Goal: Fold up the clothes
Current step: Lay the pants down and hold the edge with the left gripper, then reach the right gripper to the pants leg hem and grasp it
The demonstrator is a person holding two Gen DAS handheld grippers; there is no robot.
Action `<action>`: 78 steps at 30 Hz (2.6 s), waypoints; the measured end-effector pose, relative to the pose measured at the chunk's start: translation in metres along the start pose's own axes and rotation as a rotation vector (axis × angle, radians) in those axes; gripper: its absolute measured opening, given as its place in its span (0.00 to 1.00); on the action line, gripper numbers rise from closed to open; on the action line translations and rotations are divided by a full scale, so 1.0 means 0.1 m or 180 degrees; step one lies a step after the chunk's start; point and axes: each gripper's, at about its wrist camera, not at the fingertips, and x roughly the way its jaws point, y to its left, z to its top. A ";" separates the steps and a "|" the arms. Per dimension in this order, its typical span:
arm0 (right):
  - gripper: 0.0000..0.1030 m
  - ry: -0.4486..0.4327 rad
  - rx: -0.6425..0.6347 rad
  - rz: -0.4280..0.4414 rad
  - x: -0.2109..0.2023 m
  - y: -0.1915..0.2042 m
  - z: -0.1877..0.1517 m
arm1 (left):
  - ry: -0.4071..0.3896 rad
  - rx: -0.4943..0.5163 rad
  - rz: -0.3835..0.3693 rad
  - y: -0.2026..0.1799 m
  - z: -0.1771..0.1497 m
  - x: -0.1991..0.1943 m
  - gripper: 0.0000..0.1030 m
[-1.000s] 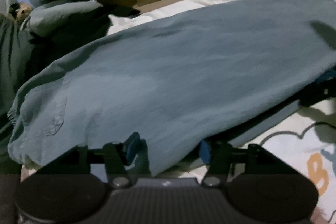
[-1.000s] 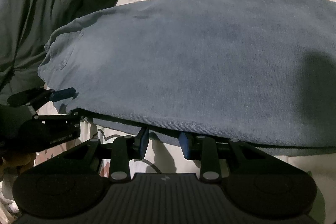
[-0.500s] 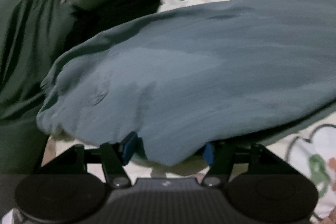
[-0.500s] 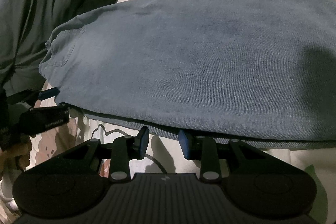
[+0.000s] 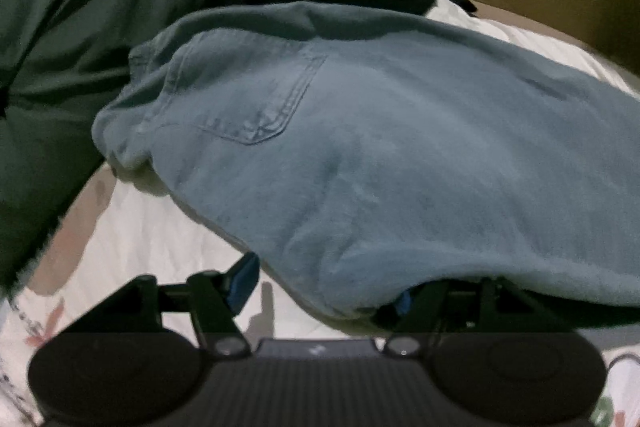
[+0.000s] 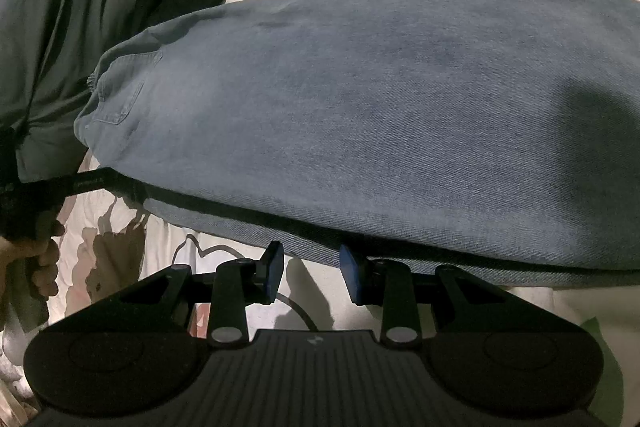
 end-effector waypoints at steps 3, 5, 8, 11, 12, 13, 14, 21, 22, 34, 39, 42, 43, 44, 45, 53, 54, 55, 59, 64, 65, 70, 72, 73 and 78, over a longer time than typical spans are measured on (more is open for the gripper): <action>0.37 -0.0005 -0.0004 0.0001 0.00 0.00 0.00 | 0.0160 -0.0353 -0.0169 0.07 -0.02 0.14 0.67; 0.37 -0.0008 -0.0021 0.0001 0.00 0.00 -0.01 | 0.0199 -0.0478 -0.0220 0.10 -0.03 0.20 0.67; 0.37 0.0000 -0.0013 0.0016 -0.01 -0.01 0.00 | 0.0179 -0.0441 -0.0283 0.10 -0.05 0.18 0.55; 0.37 -0.0003 -0.0017 0.0021 -0.01 -0.01 0.00 | 0.0181 -0.0282 -0.0318 0.07 -0.05 0.13 0.38; 0.37 -0.0003 -0.0023 0.0019 -0.01 -0.01 0.00 | 0.0180 -0.0214 -0.0313 0.07 -0.05 0.12 0.35; 0.37 -0.0004 -0.0028 0.0018 -0.01 -0.01 0.00 | 0.0179 -0.0146 -0.0308 0.06 -0.05 0.11 0.31; 0.37 -0.0004 -0.0034 0.0017 -0.01 -0.01 0.00 | 0.0178 -0.0077 -0.0303 0.06 -0.05 0.09 0.27; 0.36 0.0060 -0.0001 0.0099 -0.04 -0.10 0.05 | 0.0216 0.0500 -0.0223 0.03 -0.04 0.01 0.21; 0.36 0.0068 0.0021 0.0099 -0.06 -0.12 0.06 | 0.0222 0.0582 -0.0212 0.02 -0.04 -0.01 0.21; 0.36 0.0087 0.0167 -0.0114 -0.44 -0.43 0.08 | 0.0309 0.1115 -0.0148 -0.03 -0.03 -0.06 0.20; 0.36 0.0015 0.0091 -0.0242 -0.77 -0.56 0.04 | 0.0362 0.1369 -0.0201 -0.04 0.04 -0.12 0.20; 0.36 -0.0040 0.0124 -0.0290 -0.98 -0.67 -0.01 | 0.0391 0.1455 -0.0238 -0.04 0.07 -0.14 0.20; 0.36 -0.0066 0.0145 -0.0315 -1.05 -0.71 -0.03 | 0.0401 0.1484 -0.0251 -0.04 0.08 -0.15 0.20; 0.36 -0.0093 0.0167 -0.0339 -1.12 -0.74 -0.04 | 0.0410 0.1513 -0.0263 -0.04 0.09 -0.16 0.20; 0.36 -0.0127 0.0209 -0.0357 -1.19 -0.78 -0.05 | 0.0420 0.1542 -0.0276 -0.04 0.10 -0.16 0.20; 0.38 -0.0463 0.0204 -0.0605 -1.72 -1.05 -0.23 | 0.0568 0.1521 -0.0425 0.03 0.07 -0.37 0.21; 0.38 -0.0486 0.0234 -0.0622 -1.75 -1.10 -0.25 | 0.0584 0.1532 -0.0463 0.04 0.05 -0.42 0.22; 0.39 -0.0508 0.0266 -0.0639 -1.79 -1.14 -0.27 | 0.0587 0.1545 -0.0489 0.05 0.03 -0.46 0.22; 0.39 -0.0587 0.0529 -0.0705 -1.83 -1.34 -0.34 | 0.0500 0.1530 -0.0605 0.01 0.01 -0.59 0.22; 0.39 -0.0604 0.0647 -0.0822 -1.79 -1.44 -0.41 | 0.0329 0.1345 -0.0672 -0.08 0.08 -0.50 0.22; 0.39 -0.0589 0.0610 -0.0885 -1.77 -1.44 -0.42 | 0.0311 0.1329 -0.0672 -0.09 0.08 -0.47 0.22; 0.39 -0.0637 0.0751 -0.0998 -1.75 -1.57 -0.48 | 0.0317 0.1108 -0.0633 -0.08 0.09 -0.29 0.22; 0.39 -0.0678 0.0778 -0.1049 -1.75 -1.61 -0.48 | 0.0352 0.1037 -0.0632 -0.06 0.06 -0.21 0.22; 0.40 -0.0704 0.0803 -0.1081 -1.75 -1.63 -0.48 | 0.0365 0.1046 -0.0627 -0.06 0.04 -0.18 0.22; 0.42 -0.0895 0.0933 -0.1211 -1.78 -1.72 -0.44 | 0.0389 0.1145 -0.0580 -0.09 -0.05 -0.09 0.23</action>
